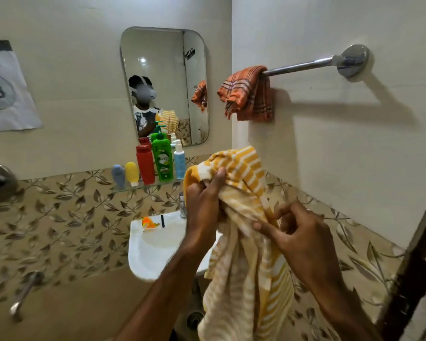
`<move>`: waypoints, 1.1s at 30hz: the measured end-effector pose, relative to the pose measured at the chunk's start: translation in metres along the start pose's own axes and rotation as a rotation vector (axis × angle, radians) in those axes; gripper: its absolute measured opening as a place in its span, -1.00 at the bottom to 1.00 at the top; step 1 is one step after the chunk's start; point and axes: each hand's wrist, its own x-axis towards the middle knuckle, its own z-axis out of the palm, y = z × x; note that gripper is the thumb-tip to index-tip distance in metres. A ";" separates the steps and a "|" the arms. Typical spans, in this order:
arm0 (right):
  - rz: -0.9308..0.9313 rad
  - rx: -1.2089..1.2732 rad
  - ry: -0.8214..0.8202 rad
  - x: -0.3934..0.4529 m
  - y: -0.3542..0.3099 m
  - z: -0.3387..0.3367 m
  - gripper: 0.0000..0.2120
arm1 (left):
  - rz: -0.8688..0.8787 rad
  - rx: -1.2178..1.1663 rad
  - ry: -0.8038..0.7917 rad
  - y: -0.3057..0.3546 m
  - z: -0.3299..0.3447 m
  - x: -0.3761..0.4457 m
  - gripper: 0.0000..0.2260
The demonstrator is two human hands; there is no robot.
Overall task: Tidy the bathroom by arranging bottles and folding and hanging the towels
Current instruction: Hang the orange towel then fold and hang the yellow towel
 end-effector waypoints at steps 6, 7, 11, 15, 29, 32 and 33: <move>0.198 0.485 -0.450 -0.015 0.000 0.005 -0.67 | -0.052 0.017 0.127 -0.016 -0.028 -0.031 -0.87; 0.210 0.527 -0.507 -0.019 -0.002 0.008 -0.63 | -0.066 0.028 0.135 -0.019 -0.032 -0.036 -0.86; 0.165 0.511 -0.530 -0.036 -0.006 0.031 -0.58 | -0.143 0.063 0.196 -0.028 -0.045 -0.055 -0.77; 0.077 0.401 -0.468 -0.047 -0.006 0.050 -0.74 | -0.195 0.085 0.178 -0.036 -0.057 -0.073 -0.67; 0.074 0.664 -0.446 -0.059 -0.004 0.079 -0.88 | -0.093 0.934 0.111 -0.078 -0.103 -0.119 -0.43; 0.043 0.727 -0.468 -0.056 -0.009 0.075 -0.82 | 0.140 1.282 0.325 -0.097 -0.115 -0.125 -0.40; 0.034 0.744 -0.491 -0.054 -0.010 0.073 -0.82 | 0.227 1.285 0.376 -0.101 -0.118 -0.127 -0.48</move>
